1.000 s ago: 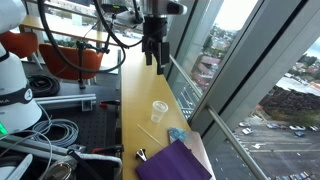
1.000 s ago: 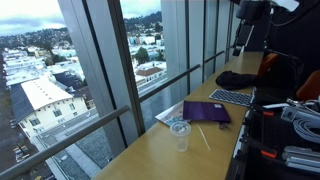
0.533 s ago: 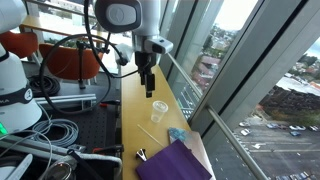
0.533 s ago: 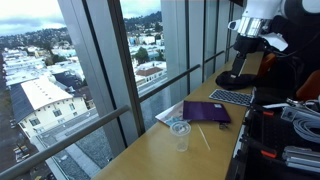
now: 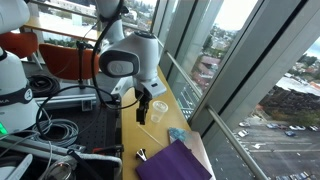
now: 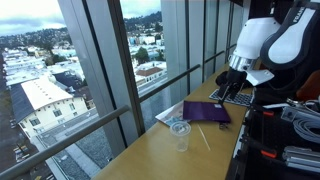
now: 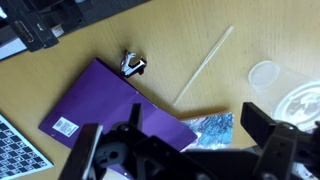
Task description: Put the straw into the cup
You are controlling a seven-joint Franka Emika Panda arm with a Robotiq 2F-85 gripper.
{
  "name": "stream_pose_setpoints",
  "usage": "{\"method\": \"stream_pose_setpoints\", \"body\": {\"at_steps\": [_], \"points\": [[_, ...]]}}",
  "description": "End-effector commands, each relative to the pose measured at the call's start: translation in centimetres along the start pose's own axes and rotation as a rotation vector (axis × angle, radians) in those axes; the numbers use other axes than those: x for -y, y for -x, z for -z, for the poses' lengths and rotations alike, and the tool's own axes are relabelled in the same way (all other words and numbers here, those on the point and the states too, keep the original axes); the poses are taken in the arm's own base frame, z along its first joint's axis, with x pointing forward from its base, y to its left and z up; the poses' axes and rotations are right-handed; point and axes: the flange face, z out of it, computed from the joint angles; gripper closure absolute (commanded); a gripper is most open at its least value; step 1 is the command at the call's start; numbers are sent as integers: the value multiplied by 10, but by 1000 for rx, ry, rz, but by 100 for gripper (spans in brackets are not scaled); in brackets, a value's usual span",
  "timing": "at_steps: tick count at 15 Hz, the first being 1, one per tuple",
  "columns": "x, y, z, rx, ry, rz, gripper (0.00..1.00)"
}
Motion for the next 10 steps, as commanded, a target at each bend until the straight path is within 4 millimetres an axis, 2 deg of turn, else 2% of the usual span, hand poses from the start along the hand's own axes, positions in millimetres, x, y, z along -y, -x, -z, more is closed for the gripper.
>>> {"method": "stream_pose_setpoints", "body": {"at_steps": [1,5,8,10], "points": [[11,-24,-51,-46,-45,-147,0],[28,-49,-97,-56,-60,-277,0],[39,-47,-121,-50,-41,-326,0],[46,-44,-129,-43,-24,-337,0]]}}
